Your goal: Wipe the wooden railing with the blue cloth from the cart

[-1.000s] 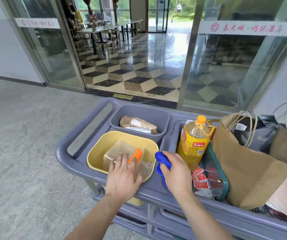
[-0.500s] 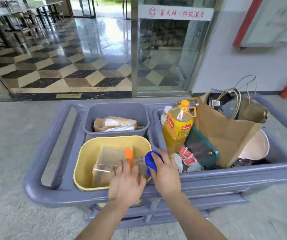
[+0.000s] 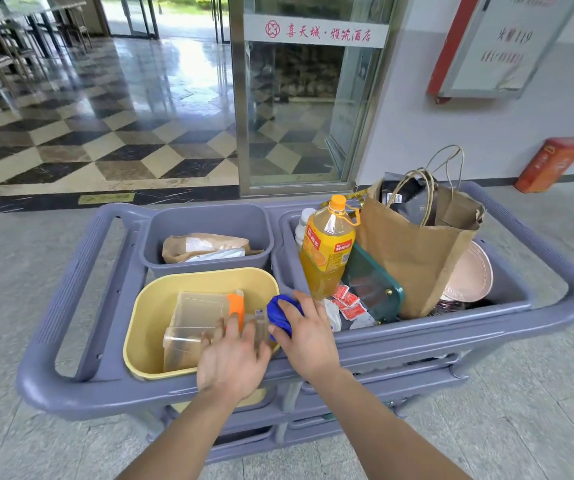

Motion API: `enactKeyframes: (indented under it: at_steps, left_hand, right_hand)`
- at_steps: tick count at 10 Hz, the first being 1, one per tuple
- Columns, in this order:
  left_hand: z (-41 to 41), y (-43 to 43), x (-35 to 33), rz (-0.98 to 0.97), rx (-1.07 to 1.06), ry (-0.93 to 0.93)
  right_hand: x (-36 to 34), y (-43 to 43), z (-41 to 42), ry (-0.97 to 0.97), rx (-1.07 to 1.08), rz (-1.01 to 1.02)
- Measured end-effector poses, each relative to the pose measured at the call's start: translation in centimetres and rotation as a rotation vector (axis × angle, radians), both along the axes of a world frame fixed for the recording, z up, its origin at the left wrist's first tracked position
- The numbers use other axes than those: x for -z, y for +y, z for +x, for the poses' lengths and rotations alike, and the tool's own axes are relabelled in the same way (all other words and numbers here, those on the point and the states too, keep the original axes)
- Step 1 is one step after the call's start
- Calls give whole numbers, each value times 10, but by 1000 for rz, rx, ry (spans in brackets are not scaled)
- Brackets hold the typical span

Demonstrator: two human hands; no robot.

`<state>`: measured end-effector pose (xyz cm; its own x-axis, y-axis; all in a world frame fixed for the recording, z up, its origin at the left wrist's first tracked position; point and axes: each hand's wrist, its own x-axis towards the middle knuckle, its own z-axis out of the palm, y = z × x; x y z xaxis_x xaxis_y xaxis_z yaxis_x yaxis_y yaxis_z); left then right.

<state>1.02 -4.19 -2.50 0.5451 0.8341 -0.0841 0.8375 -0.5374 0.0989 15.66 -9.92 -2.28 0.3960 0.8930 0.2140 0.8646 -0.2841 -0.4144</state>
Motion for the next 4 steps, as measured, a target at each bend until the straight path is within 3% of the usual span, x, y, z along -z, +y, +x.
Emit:
enactKeyframes:
  at_steps: [4]
  left_hand:
    - [-2,-2,-7,-4,-21,-98]
  right_hand:
    - [-18,-24,11,146,-1,61]
